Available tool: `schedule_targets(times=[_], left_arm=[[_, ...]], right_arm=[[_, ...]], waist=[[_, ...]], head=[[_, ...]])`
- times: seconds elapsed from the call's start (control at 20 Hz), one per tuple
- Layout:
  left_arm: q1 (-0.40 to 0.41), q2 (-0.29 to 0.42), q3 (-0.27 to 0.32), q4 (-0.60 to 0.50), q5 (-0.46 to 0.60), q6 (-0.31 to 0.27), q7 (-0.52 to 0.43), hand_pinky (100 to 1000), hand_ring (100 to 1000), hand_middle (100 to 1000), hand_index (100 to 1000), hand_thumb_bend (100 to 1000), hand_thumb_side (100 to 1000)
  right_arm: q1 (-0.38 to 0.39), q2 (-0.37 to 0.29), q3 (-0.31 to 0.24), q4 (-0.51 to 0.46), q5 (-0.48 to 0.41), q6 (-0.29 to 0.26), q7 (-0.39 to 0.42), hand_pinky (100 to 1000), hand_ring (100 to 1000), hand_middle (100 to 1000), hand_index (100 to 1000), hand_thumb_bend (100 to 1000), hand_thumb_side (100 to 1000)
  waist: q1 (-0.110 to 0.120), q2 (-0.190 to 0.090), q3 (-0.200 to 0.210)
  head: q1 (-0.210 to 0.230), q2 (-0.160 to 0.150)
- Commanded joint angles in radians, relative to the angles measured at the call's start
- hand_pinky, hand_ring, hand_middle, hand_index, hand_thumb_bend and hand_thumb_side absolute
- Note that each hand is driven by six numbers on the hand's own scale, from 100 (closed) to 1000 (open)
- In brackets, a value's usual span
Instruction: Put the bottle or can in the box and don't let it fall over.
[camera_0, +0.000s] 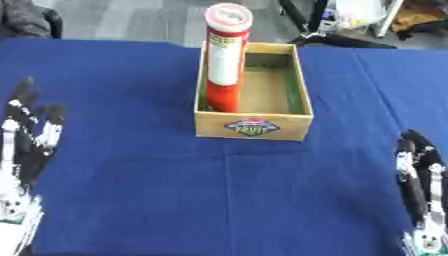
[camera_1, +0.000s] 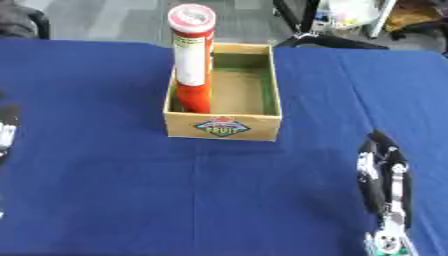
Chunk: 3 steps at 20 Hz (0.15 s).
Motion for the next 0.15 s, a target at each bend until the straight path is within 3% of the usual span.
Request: schedule_targets(times=[0.05,0.15], left_arm=[[-0.007,-0.026,-0.018,-0.003,-0.012,-0.002,-0.023,912,969,971,973,494,712],[-0.009,-0.035,-0.03,0.006,-0.014,-0.007,-0.039,910,965,969,971,494,715]], right_arm=[[-0.006,-0.017,0.01,-0.017,-0.003,-0.004,0.014,755,821,784,866,100,756],[-0.006,-0.018,0.011,-0.021,-0.005,-0.006,0.019,755,820,784,865,100,753]], waist=[[0.004,-0.018,-0.001],[0.005,-0.017,-0.004]], head=[[0.008,0.008],[0.009,0.006]])
